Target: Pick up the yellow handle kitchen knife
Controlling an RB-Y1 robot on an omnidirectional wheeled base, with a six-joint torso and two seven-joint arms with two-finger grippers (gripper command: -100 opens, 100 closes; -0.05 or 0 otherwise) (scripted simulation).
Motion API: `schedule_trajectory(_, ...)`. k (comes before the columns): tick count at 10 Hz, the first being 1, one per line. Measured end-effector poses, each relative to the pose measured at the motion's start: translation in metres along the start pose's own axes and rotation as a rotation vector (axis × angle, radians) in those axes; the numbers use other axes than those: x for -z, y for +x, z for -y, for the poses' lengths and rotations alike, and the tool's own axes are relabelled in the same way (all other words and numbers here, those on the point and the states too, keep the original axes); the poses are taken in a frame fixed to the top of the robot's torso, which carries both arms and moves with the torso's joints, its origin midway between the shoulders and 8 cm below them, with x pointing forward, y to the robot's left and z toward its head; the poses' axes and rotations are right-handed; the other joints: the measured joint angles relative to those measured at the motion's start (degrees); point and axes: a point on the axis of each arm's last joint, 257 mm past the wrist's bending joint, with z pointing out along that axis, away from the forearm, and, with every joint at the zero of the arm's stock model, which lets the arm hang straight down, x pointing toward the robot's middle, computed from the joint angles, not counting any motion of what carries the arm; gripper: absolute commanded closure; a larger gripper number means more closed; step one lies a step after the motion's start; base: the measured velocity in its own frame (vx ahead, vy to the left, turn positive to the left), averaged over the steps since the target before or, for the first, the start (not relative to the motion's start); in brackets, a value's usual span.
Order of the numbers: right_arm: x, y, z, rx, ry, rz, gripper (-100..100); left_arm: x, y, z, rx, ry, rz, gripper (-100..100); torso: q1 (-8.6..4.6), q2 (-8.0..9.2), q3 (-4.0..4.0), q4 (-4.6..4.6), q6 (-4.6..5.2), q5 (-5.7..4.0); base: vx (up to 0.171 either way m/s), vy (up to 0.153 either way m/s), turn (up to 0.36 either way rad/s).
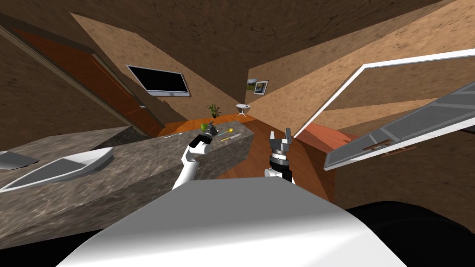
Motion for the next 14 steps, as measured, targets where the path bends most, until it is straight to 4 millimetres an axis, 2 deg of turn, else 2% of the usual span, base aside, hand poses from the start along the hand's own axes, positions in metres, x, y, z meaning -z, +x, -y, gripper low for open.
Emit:
schedule_trajectory(2, 0.000, 0.000, 0.000, 0.000, 0.000, 0.000, 0, -0.011, 0.000, -0.012, 0.033, -0.056, 0.002, -100, 0.00, -0.03, -0.02, -0.01, 0.00, 0.00, 0.006, 0.010, 0.014)
schedule_trajectory(14, 0.000, 0.000, 0.000, 0.000, 0.000, 0.000, 0, -0.035, 0.006, -0.080, 0.166, -0.371, 0.060, -100, -0.10, -0.09, -0.05, -0.02, 0.00, -0.02, 0.016, 0.000, 0.011)
